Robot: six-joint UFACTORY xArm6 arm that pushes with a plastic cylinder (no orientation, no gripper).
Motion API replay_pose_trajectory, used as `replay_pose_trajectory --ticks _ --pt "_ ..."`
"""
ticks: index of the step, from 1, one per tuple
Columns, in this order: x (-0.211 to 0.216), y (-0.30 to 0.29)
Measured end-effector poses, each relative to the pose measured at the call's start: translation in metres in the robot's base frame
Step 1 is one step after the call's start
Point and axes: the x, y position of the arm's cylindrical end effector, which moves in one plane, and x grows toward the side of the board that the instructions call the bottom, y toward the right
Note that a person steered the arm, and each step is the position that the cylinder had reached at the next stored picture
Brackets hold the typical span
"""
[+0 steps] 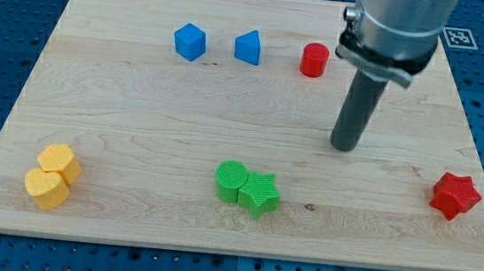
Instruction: Move the red star towards the center right of the board
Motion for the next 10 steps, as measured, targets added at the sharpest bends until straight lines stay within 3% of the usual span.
replay_pose_trajectory --ticks 3,4,10 --pt "0.122 0.082" --pt "0.122 0.113" --pt "0.034 0.121"
